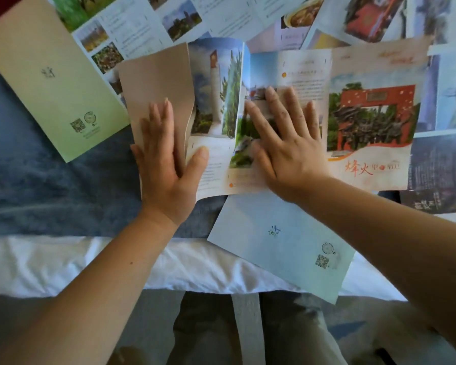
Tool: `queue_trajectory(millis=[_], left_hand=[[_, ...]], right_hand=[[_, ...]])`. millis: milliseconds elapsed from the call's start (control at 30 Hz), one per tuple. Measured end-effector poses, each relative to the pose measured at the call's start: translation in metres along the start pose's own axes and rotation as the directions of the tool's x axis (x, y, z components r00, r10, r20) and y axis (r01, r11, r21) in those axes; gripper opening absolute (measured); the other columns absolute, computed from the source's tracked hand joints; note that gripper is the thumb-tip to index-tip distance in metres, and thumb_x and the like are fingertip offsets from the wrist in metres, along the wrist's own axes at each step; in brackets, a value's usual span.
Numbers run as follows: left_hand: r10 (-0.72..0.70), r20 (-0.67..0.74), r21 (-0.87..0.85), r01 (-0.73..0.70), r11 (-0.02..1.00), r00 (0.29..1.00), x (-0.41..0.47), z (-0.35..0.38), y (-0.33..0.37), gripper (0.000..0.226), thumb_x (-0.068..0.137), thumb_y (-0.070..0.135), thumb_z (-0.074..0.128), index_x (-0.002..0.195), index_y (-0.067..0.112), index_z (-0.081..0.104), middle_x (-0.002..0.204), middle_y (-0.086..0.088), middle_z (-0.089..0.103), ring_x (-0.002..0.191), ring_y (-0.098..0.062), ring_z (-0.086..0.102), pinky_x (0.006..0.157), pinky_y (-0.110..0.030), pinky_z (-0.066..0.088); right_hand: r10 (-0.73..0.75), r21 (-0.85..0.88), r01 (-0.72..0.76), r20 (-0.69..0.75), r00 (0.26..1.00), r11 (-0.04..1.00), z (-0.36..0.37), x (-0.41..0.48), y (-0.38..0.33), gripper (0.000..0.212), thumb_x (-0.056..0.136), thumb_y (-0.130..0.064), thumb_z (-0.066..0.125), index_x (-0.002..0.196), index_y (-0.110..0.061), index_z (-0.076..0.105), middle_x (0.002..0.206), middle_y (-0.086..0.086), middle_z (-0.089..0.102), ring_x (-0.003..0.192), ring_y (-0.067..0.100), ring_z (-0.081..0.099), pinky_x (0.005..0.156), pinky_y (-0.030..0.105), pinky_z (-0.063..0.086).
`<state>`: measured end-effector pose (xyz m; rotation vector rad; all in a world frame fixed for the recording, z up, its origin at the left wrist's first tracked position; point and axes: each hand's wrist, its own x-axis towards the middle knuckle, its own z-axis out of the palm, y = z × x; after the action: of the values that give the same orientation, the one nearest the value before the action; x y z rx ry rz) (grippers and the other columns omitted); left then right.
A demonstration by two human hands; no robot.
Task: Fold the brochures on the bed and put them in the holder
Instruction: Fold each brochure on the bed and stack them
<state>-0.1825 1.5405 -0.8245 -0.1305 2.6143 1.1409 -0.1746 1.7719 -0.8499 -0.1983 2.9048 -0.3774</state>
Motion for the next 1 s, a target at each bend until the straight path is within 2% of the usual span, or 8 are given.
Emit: queue_trajectory(millis=[67,167,267,333,467,700,833,1000], left_hand=[[0.001,0.005,0.161,-0.001,0.987,1.000,0.001,-0.005,-0.007,0.091,0.087,0.068,0.044,0.164,0.035,0.007,0.174,-0.004,0.000,0.160,-0.024,-0.006,0.122,-0.053,-0.013],[-0.017,0.001,0.472,0.015,0.881,1.000,0.008,-0.016,-0.027,0.092,0.087,0.076,0.039,0.164,0.037,0.005,0.173,-0.009,-0.007,0.158,-0.032,-0.011,0.122,-0.063,-0.010],[-0.020,-0.028,0.623,0.033,0.782,0.999,0.013,-0.021,-0.041,0.092,0.087,0.083,0.028,0.163,0.039,-0.001,0.172,-0.009,-0.014,0.157,-0.035,-0.014,0.122,-0.063,-0.009],[0.010,-0.035,0.649,0.015,0.761,0.999,0.017,-0.018,-0.043,0.094,0.088,0.085,0.027,0.163,0.038,-0.002,0.171,-0.014,-0.013,0.157,-0.039,-0.012,0.123,-0.062,-0.008],[0.021,-0.068,0.622,0.026,0.783,0.997,0.022,-0.010,-0.041,0.100,0.087,0.088,0.028,0.165,0.031,0.004,0.170,-0.022,-0.006,0.156,-0.046,-0.007,0.124,-0.064,-0.002],[0.076,-0.064,0.594,-0.023,0.804,0.995,0.019,-0.009,-0.043,0.096,0.090,0.083,0.031,0.165,0.028,0.006,0.171,-0.019,-0.001,0.156,-0.046,-0.004,0.125,-0.062,0.000],[0.080,-0.081,0.593,-0.017,0.805,0.993,0.018,-0.006,-0.041,0.093,0.092,0.079,0.031,0.165,0.027,0.008,0.172,-0.019,0.001,0.157,-0.045,-0.003,0.126,-0.060,0.000],[0.079,-0.095,0.567,-0.011,0.824,0.992,0.019,0.000,-0.036,0.089,0.093,0.074,0.032,0.165,0.027,0.008,0.172,-0.017,0.000,0.157,-0.044,-0.004,0.126,-0.059,-0.002]], right_hand=[[0.047,0.035,-0.047,0.009,0.999,0.998,0.000,0.000,-0.019,0.060,0.107,-0.058,0.015,0.164,-0.042,0.002,0.174,0.012,-0.003,0.158,0.040,-0.009,0.125,0.063,-0.002],[0.096,0.003,-0.096,0.049,0.994,0.995,0.003,0.004,-0.036,0.061,0.106,-0.064,0.014,0.162,-0.047,-0.002,0.172,0.015,-0.013,0.156,0.044,-0.014,0.124,0.065,-0.004],[0.101,-0.013,-0.101,0.052,0.994,0.995,0.008,0.010,-0.047,0.061,0.106,-0.060,0.016,0.163,-0.045,0.000,0.172,0.014,-0.014,0.156,0.044,-0.015,0.123,0.066,-0.005],[0.064,-0.009,-0.064,0.028,0.998,0.998,0.012,0.015,-0.056,0.062,0.106,-0.058,0.018,0.164,-0.042,0.004,0.173,0.014,-0.010,0.157,0.043,-0.012,0.124,0.065,-0.004],[0.058,-0.007,-0.058,0.008,0.998,0.998,0.021,0.020,-0.066,0.062,0.107,-0.059,0.018,0.165,-0.041,0.007,0.173,0.015,-0.005,0.157,0.043,-0.009,0.124,0.064,-0.002],[0.051,-0.043,-0.052,-0.035,0.998,0.998,0.031,0.023,-0.074,0.060,0.106,-0.060,0.019,0.163,-0.047,0.006,0.171,0.024,-0.003,0.155,0.052,-0.006,0.117,0.076,0.000],[0.034,-0.083,-0.038,-0.046,0.998,0.996,0.034,0.026,-0.081,0.060,0.105,-0.067,0.020,0.161,-0.051,0.009,0.170,0.026,-0.001,0.154,0.055,-0.004,0.116,0.078,0.001],[0.049,-0.102,-0.050,-0.016,0.999,0.993,0.032,0.031,-0.089,0.059,0.105,-0.064,0.021,0.162,-0.051,0.010,0.170,0.026,-0.001,0.154,0.055,-0.004,0.116,0.078,0.001]])
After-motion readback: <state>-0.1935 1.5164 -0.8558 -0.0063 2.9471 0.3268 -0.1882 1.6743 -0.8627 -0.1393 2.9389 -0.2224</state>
